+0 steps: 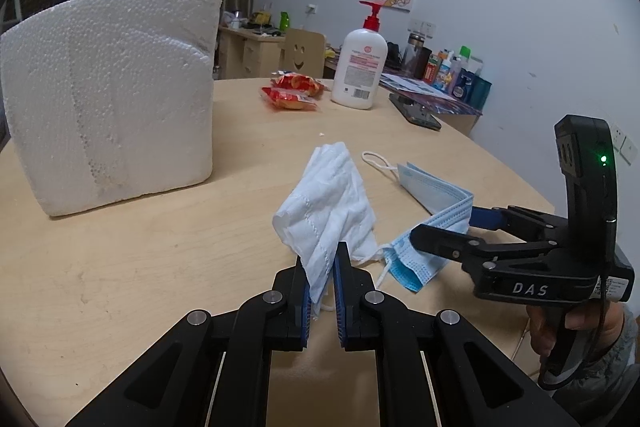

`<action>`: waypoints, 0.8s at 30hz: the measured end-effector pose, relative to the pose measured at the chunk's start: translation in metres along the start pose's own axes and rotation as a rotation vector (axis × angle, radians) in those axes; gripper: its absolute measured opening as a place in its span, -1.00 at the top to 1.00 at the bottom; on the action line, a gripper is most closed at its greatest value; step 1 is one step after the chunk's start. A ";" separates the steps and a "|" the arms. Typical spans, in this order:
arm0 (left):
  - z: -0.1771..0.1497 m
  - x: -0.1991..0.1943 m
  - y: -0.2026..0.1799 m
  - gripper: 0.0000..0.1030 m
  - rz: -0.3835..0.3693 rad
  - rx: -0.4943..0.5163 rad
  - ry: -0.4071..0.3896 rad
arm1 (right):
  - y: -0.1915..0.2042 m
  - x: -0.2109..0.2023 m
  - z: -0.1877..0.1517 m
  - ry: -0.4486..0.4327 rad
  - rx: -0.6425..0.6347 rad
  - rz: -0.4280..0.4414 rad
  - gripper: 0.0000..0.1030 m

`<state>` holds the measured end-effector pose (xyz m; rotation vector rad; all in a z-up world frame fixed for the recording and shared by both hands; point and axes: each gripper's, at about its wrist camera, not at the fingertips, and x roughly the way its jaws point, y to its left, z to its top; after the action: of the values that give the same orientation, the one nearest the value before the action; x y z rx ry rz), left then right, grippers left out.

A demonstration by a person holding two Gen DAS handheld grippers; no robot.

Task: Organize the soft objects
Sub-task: 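Grasp the blue mask with the right tool and lift it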

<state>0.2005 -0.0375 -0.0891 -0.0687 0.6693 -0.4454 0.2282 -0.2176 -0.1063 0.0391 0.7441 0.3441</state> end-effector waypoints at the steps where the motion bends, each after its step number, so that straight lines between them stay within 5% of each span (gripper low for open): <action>1: 0.000 0.000 -0.001 0.80 0.004 0.004 0.000 | 0.001 0.001 -0.001 0.002 -0.005 -0.004 -0.47; 13: 0.000 0.000 -0.002 0.80 0.010 0.002 -0.006 | 0.002 -0.002 -0.005 -0.019 -0.042 -0.003 0.34; 24: -0.001 -0.006 -0.002 0.80 0.048 0.003 -0.038 | -0.005 -0.014 -0.009 -0.045 -0.003 0.037 0.46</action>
<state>0.1954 -0.0368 -0.0861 -0.0580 0.6316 -0.3975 0.2141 -0.2281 -0.1042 0.0578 0.6989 0.3787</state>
